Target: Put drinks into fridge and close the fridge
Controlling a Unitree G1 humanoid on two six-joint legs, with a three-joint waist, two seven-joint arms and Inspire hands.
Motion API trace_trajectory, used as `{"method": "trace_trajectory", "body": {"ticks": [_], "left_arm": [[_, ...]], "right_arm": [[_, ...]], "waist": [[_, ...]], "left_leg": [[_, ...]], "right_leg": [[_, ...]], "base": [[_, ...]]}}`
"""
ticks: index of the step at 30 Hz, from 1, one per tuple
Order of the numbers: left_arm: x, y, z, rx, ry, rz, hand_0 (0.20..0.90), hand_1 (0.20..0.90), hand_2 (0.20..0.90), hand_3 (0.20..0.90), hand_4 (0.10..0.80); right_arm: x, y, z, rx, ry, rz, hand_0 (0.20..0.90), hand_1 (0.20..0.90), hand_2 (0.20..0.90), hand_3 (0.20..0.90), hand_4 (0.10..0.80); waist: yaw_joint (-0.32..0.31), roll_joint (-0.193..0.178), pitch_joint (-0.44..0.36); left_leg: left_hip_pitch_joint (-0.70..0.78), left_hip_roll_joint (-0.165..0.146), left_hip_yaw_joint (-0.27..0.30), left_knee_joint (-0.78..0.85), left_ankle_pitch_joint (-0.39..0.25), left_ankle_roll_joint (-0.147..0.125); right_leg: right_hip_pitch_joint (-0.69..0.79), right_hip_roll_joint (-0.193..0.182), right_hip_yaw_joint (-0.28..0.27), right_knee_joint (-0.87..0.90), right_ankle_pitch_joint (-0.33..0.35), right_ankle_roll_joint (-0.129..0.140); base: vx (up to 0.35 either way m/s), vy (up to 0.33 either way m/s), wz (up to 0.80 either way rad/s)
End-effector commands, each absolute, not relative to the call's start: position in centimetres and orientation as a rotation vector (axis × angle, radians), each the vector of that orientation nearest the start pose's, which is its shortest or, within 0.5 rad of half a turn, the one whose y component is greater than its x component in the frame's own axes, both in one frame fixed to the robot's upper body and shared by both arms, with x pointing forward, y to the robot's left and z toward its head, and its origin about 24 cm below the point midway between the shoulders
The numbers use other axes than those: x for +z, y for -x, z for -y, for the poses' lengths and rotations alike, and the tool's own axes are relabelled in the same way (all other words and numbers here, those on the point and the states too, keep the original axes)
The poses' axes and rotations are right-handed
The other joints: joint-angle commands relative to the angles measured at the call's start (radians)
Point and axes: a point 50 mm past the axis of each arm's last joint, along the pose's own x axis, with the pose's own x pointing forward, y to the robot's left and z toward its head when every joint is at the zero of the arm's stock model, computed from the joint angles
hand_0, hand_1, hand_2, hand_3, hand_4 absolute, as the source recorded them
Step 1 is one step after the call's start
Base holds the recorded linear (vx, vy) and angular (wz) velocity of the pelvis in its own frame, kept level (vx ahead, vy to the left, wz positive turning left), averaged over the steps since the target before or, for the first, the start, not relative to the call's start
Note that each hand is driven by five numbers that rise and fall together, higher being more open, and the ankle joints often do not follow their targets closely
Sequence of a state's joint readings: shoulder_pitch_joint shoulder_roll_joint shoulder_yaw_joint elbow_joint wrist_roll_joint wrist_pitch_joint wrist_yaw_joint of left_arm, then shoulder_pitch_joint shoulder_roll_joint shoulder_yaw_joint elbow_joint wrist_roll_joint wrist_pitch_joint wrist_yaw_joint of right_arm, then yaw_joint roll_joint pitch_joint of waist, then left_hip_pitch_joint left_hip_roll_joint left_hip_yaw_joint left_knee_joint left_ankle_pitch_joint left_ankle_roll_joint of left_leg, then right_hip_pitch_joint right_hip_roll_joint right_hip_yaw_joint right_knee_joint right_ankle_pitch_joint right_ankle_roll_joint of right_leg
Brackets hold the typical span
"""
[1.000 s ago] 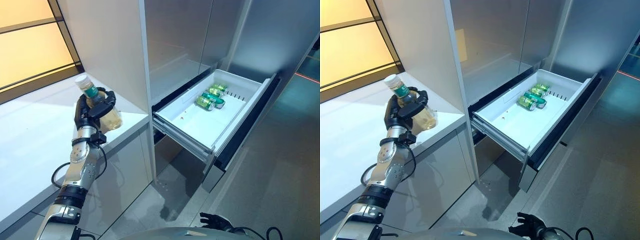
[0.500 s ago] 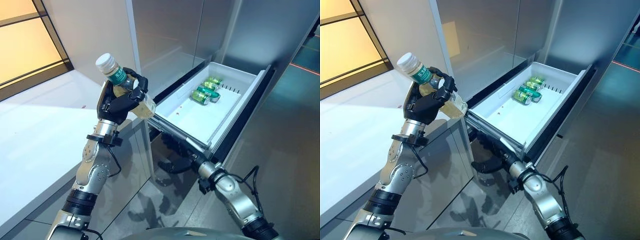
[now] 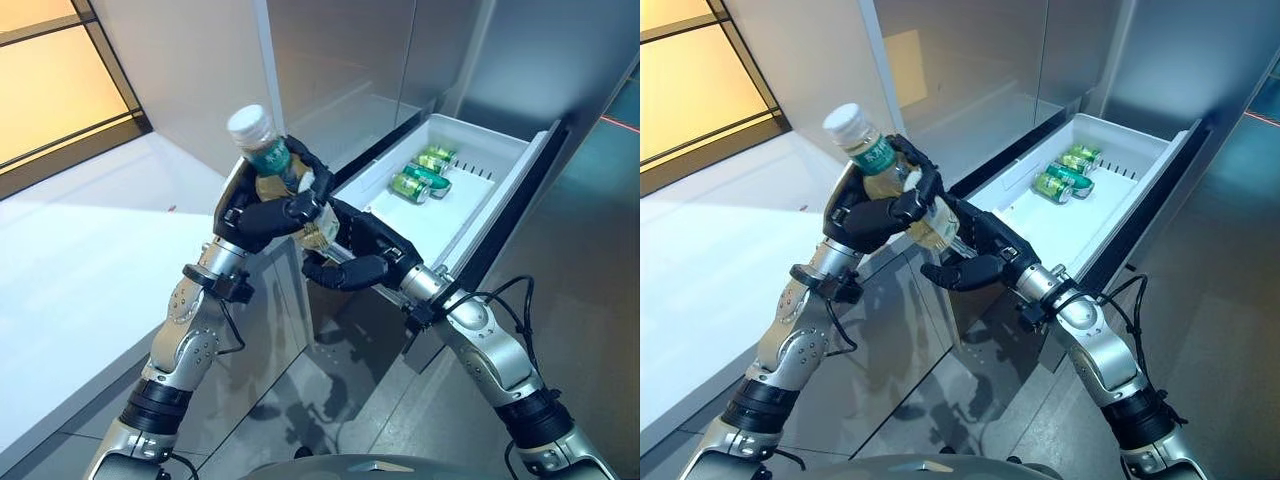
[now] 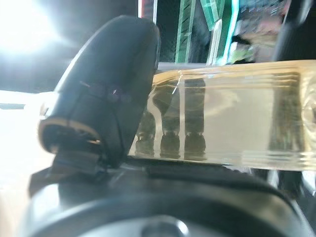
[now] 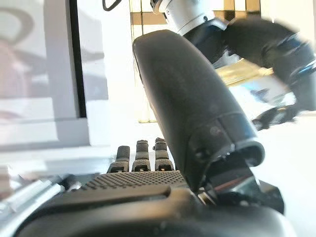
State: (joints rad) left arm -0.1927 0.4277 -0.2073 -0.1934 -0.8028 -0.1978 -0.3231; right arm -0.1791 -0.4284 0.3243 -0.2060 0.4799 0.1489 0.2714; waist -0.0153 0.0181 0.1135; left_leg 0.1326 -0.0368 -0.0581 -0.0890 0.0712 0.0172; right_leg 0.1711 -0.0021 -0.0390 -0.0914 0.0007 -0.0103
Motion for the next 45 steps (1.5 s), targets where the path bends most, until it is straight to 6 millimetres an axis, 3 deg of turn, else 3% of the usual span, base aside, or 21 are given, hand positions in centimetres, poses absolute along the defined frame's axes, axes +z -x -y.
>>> {"method": "trace_trajectory", "body": {"ticks": [1, 12, 20, 21, 22, 24, 25, 37, 39, 41, 42, 45], "left_arm": [[22.7, -25.2, -12.0, -0.833, 0.244, 0.835, 0.3, 0.3, 0.3, 0.2, 0.1], [22.3, -25.3, -10.5, -0.877, 0.121, 0.773, 0.3, 0.3, 0.3, 0.2, 0.1], [22.1, -25.6, -11.1, -0.83, 0.083, 0.758, 0.3, 0.3, 0.3, 0.2, 0.1], [22.0, -25.6, -11.2, -0.834, 0.089, 0.756, 0.3, 0.3, 0.3, 0.2, 0.1], [22.0, -25.6, -11.2, -0.837, 0.088, 0.756, 0.3, 0.3, 0.3, 0.2, 0.1], [21.9, -25.5, -11.1, -0.846, 0.092, 0.754, 0.3, 0.3, 0.3, 0.2, 0.1], [21.8, -25.4, -10.9, -0.85, 0.088, 0.752, 0.3, 0.3, 0.3, 0.2, 0.1], [21.9, -24.8, -10.7, -0.82, 0.128, 0.819, 0.3, 0.3, 0.3, 0.2, 0.1], [22.0, -24.4, -10.7, -0.798, 0.08, 0.857, 0.46, 0.46, 0.46, 0.387, 0.287], [22.1, -24.3, -10.6, -0.777, 0.046, 0.878, 0.547, 0.547, 0.547, 0.488, 0.388], [22.2, -24.3, -10.7, -0.771, 0.042, 0.881, 0.9, 0.9, 0.9, 0.9, 0.8], [22.3, -24.4, -11.0, -0.741, 0.069, 0.887, 0.9, 0.9, 0.9, 0.9, 0.8]], "right_arm": [[17.2, -25.6, 9.1, 0.818, -0.092, 0.399, 0.9, 0.9, 0.9, 0.9, 0.8], [18.7, -25.2, 7.9, 0.888, -0.047, 0.447, 0.9, 0.9, 0.9, 0.9, 0.8], [19.8, -25.3, 8.4, 0.909, -0.043, 0.442, 0.9, 0.9, 0.9, 0.9, 0.8], [19.6, -25.3, 8.4, 0.92, -0.051, 0.42, 0.808, 0.808, 0.808, 0.793, 0.693], [19.5, -25.3, 8.4, 0.925, -0.055, 0.413, 0.622, 0.622, 0.622, 0.576, 0.476], [19.3, -25.2, 8.4, 0.931, -0.058, 0.397, 0.429, 0.429, 0.429, 0.351, 0.251], [19.2, -25.2, 8.4, 0.933, -0.067, 0.4, 0.3, 0.3, 0.3, 0.2, 0.1], [18.2, -25.6, 8.3, 0.899, -0.072, 0.312, 0.3, 0.3, 0.3, 0.2, 0.1], [17.8, -25.8, 8.6, 0.868, -0.08, 0.289, 0.3, 0.3, 0.3, 0.2, 0.1], [17.6, -26.0, 8.8, 0.841, -0.075, 0.286, 0.3, 0.3, 0.3, 0.2, 0.1], [17.8, -26.2, 9.1, 0.82, -0.071, 0.292, 0.3, 0.3, 0.3, 0.2, 0.1], [18.4, -26.7, 10.0, 0.714, -0.01, 0.371, 0.3, 0.3, 0.3, 0.2, 0.1]], "waist": [[0.005, -0.031, -0.083], [0.01, -0.034, -0.084], [0.009, -0.039, -0.088], [0.008, -0.04, -0.088], [0.008, -0.041, -0.089], [0.008, -0.042, -0.089], [0.008, -0.042, -0.088], [0.006, -0.047, -0.088], [0.006, -0.049, -0.086], [0.008, -0.051, -0.086], [0.008, -0.052, -0.086], [0.011, -0.053, -0.083]], "left_leg": [[0.01, -0.014, 0.009, 0.002, -0.069, 0.012], [0.009, -0.012, 0.019, 0.002, -0.068, 0.012], [0.005, -0.011, 0.023, 0.002, -0.065, 0.011], [0.004, -0.011, 0.023, 0.002, -0.066, 0.011], [0.004, -0.01, 0.023, 0.002, -0.066, 0.011], [0.005, -0.009, 0.024, 0.002, -0.065, 0.011], [0.006, -0.009, 0.025, 0.002, -0.065, 0.012], [0.007, -0.008, 0.026, 0.002, -0.066, 0.011], [0.007, -0.007, 0.026, 0.002, -0.065, 0.011], [0.006, -0.007, 0.024, 0.002, -0.065, 0.011], [0.006, -0.008, 0.023, 0.002, -0.065, 0.011], [0.007, -0.008, 0.02, 0.002, -0.065, 0.011]], "right_leg": [[-0.027, -0.023, 0.025, 0.026, 0.02, 0.044], [-0.026, -0.024, 0.022, 0.023, 0.023, 0.048], [-0.032, -0.022, 0.025, 0.025, 0.026, 0.05], [-0.034, -0.022, 0.025, 0.026, 0.026, 0.051], [-0.034, -0.022, 0.025, 0.027, 0.026, 0.051], [-0.035, -0.023, 0.023, 0.028, 0.026, 0.051], [-0.034, -0.022, 0.023, 0.028, 0.026, 0.051], [-0.032, -0.021, 0.024, 0.025, 0.028, 0.052], [-0.033, -0.021, 0.022, 0.025, 0.028, 0.052], [-0.031, -0.021, 0.019, 0.024, 0.028, 0.052], [-0.03, -0.021, 0.019, 0.021, 0.03, 0.052], [-0.029, -0.021, 0.017, 0.021, 0.03, 0.052]], "base": [[0.0, 0.0, 0.0], [0.0, 0.0, 0.0], [0.0, 0.0, 0.0], [0.0, 0.0, 0.0], [0.0, 0.0, 0.0], [0.0, 0.0, 0.0], [0.0, 0.0, 0.0], [0.0, 0.0, 0.0], [0.0, 0.0, 0.0], [0.0, 0.0, 0.0], [0.0, 0.0, 0.0], [0.0, 0.0, 0.0]]}}
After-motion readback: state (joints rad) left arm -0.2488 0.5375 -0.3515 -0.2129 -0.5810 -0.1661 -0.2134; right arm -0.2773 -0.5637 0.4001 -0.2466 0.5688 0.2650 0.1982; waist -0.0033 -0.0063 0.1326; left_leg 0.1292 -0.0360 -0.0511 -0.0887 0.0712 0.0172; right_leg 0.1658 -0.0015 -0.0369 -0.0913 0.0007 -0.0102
